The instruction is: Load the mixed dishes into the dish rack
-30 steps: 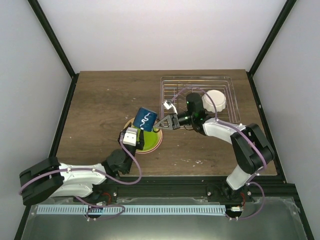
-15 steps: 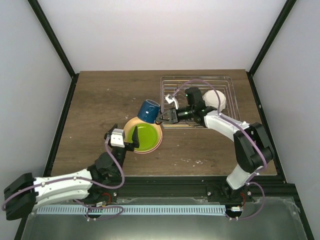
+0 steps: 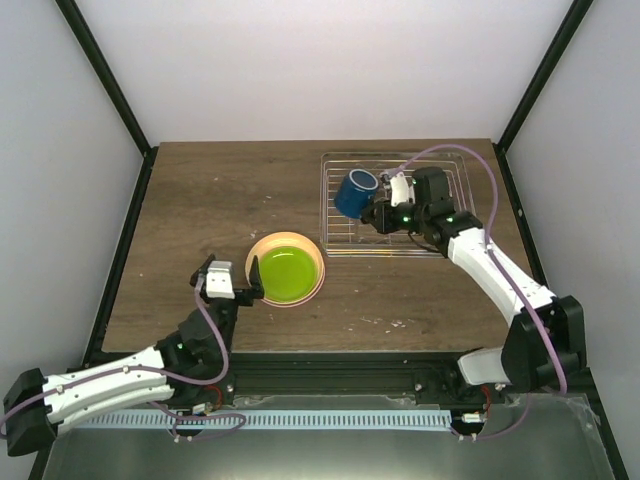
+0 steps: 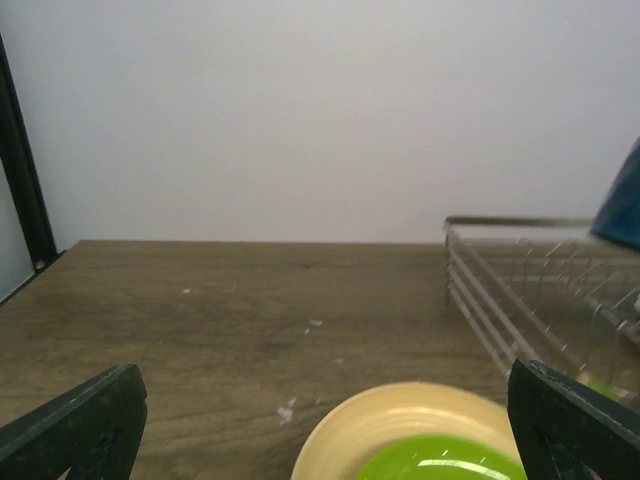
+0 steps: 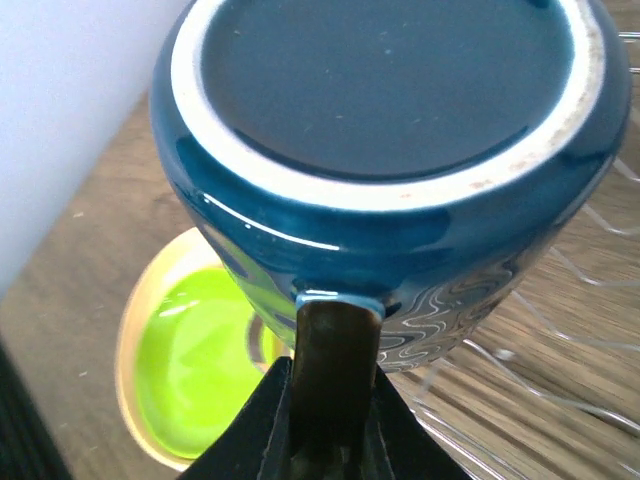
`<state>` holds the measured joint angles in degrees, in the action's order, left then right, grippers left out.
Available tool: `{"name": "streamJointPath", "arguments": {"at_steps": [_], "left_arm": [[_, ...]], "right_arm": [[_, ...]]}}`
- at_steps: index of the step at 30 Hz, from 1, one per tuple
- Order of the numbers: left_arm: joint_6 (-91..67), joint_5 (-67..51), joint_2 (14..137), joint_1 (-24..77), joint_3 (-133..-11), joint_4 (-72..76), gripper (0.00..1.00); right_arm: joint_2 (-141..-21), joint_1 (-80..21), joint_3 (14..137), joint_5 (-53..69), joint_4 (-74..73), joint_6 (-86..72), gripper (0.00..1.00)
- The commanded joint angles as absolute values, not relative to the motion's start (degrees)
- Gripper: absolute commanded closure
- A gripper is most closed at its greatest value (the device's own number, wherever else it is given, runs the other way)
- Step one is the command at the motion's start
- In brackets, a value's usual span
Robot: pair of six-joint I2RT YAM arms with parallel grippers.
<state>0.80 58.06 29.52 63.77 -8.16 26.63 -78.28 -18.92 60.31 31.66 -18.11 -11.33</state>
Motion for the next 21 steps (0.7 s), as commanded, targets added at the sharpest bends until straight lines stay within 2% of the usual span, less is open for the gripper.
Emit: {"name": "streamJointPath", "arguments": {"at_steps": [1,10,21], "left_arm": [[-3.17,61.96,33.00,63.72,-11.20,17.71,0.00],[-6.08,61.47,39.69,63.72,-14.53,16.56,0.00],[-7.49,61.01,39.36,63.65,-14.41,15.08,0.00]], "right_arm": [[-74.98,-18.82,64.25,15.51,-22.11,-10.35,0.99],[-74.66,-18.17,63.76,-3.21,-26.81,-12.16,0.99],[-79.66,-14.81,60.64,-6.54,-24.20,-11.39,0.99]]}}
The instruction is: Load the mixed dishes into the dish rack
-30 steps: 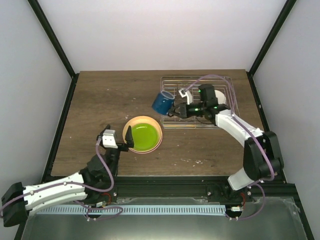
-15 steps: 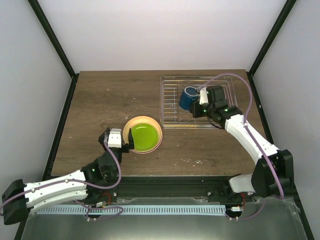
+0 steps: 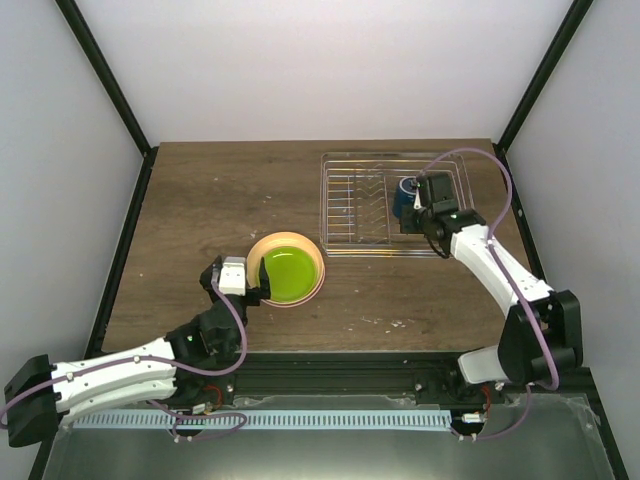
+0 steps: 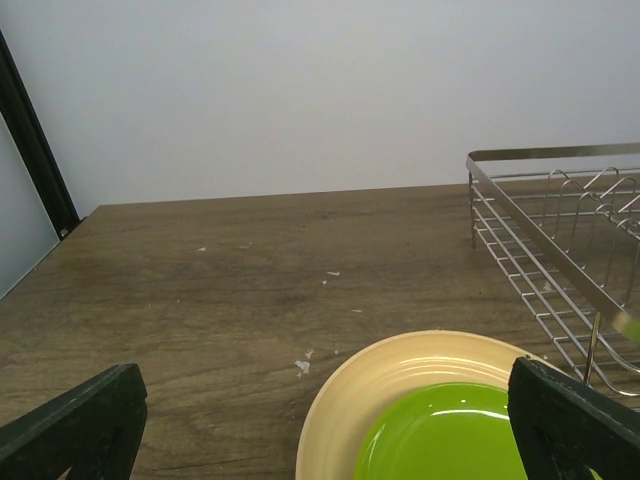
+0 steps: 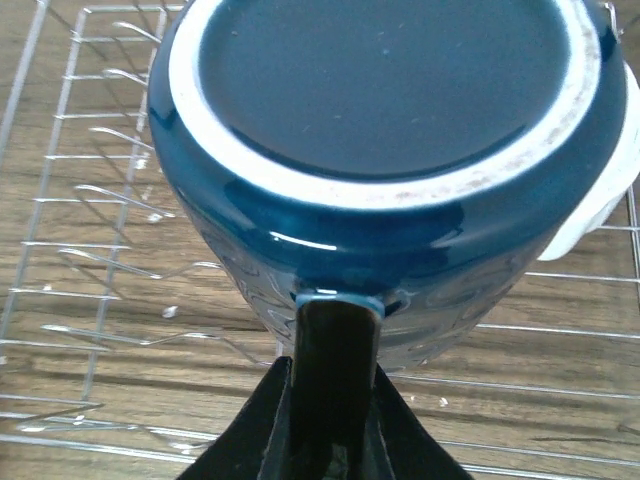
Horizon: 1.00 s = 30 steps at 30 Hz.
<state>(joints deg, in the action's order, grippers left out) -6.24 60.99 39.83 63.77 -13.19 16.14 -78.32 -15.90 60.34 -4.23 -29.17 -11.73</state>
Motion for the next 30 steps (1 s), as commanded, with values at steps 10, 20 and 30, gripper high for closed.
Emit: {"name": "streamJointPath", "arguments": {"at_steps": [10,20,30], "left_arm": [[-8.18,61.11,40.53,63.70,-14.85,14.06,0.00],[-8.54,60.85,42.32,63.66,-15.29,14.15,0.00],[-8.76,60.60,42.47,63.66,-15.34,13.57,0.00]], "right_arm": [[-84.19,-13.45,58.93,-1.85,-21.95,-10.94,0.99],[-85.42,-13.45,58.88,-1.18,-22.38,-10.59,0.79],[-84.78,-13.42,61.02,-1.09,-26.62,-10.29,0.67]]}}
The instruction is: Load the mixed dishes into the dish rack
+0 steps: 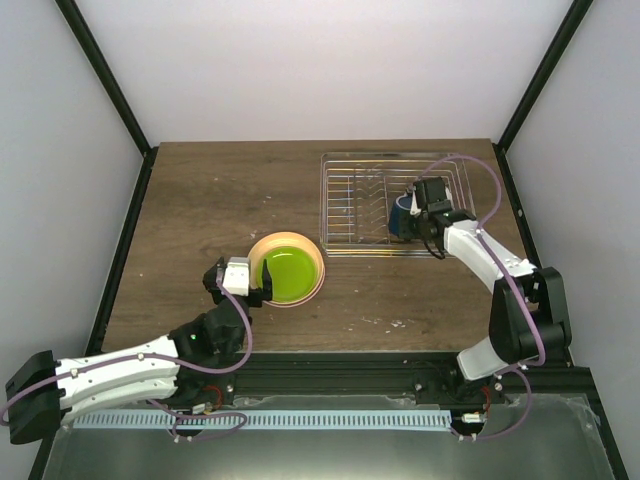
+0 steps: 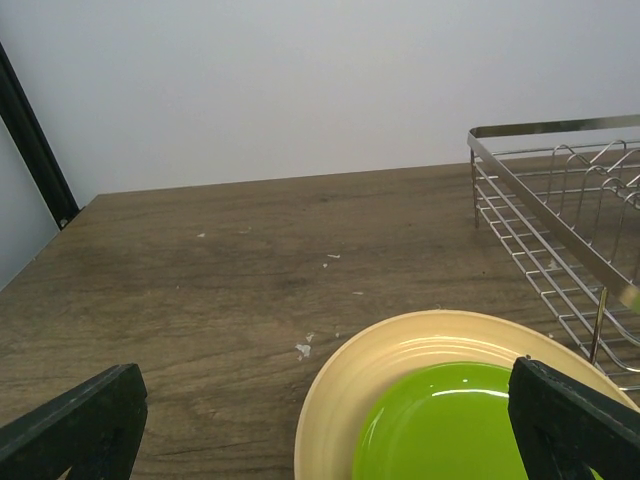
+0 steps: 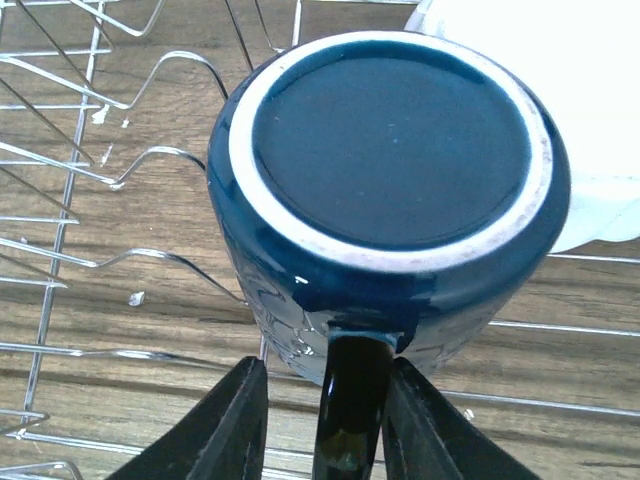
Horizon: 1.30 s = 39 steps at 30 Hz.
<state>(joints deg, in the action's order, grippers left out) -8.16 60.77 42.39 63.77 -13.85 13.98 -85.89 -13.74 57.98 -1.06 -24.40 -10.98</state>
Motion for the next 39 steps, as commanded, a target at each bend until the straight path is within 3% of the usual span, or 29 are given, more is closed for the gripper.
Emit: {"name": "streamJointPath", "arguments": {"at_steps": [1,13,20,30,39], "left_arm": [[-8.97,60.56,42.56,63.64,-15.30,13.35,0.00],[-10.93,60.38,44.65,63.56,-15.53,12.02,0.00],[-17.95,61.41,46.41,61.45,-17.18,3.84,0.00],[-25.69,39.68,55.33,38.62,-27.87,-12.12,0.00],[-24.67,32.12,70.42,37.77,-37.76,-12.59,0.00]], "right_arm": [[-84.62,-13.44,61.54,-1.20,-27.62,-10.35,0.64],[-81.95,-13.48,68.32,-9.03,-41.06,-10.02,0.42],[-78.12,-13.49,70.39,-10.31,-41.30,-9.60,0.41],[-75.46,-13.59,71.52,0.13,-32.15,-8.72,0.43],[-77.72,-13.62,69.45,1.46,-26.86,-8.88,0.43]]}}
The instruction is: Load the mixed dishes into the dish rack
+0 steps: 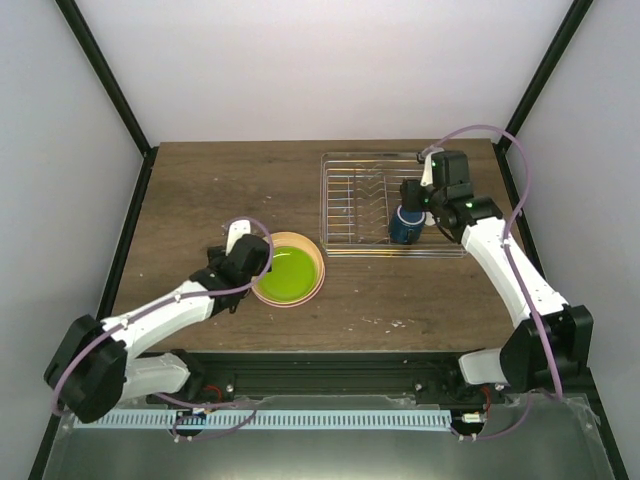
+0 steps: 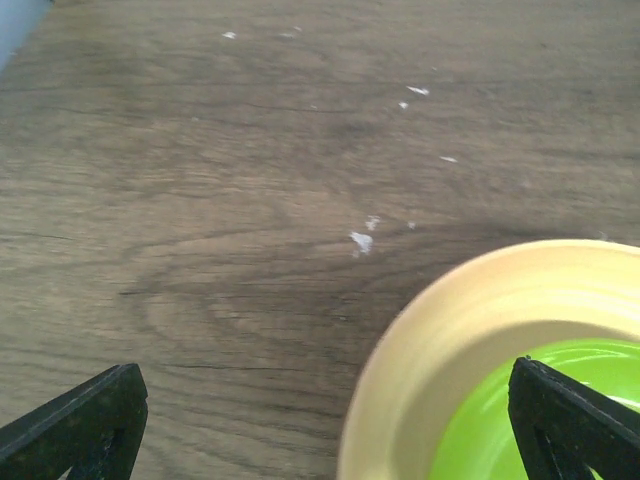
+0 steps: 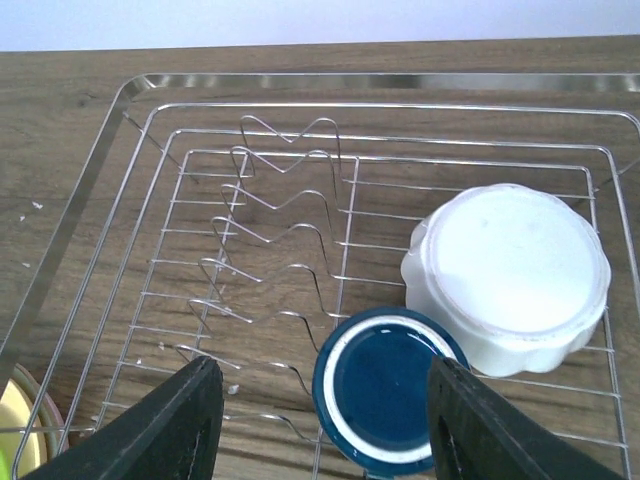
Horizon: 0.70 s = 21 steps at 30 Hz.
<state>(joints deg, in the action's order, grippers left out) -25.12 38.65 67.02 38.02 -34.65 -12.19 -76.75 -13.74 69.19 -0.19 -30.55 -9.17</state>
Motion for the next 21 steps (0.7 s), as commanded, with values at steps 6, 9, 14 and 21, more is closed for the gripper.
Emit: {"name": "streamJointPath", "arguments": {"at_steps": [6,9,14,21], "left_arm": [[-25.19,29.12,78.21,37.78,-43.08,-17.20,0.00],[-25.97,28.20,79.38,37.86,-42.77,-16.68,0.00],[-26.10,26.40,80.13,37.77,-42.25,-16.31,0.00],[-25.54,22.61,79.51,37.88,-41.01,-14.95,0.01]], "right_arm": [[-77.77,-13.59,66.63,1.16,-25.15,-8.23,0.43],[-77.86,-13.60,66.43,0.51,-25.31,-7.85,0.43],[-77.72,-13.59,66.01,0.28,-25.16,-7.60,0.43],[-78.06,-13.57,65.83,0.70,-25.05,-7.82,0.43]]}}
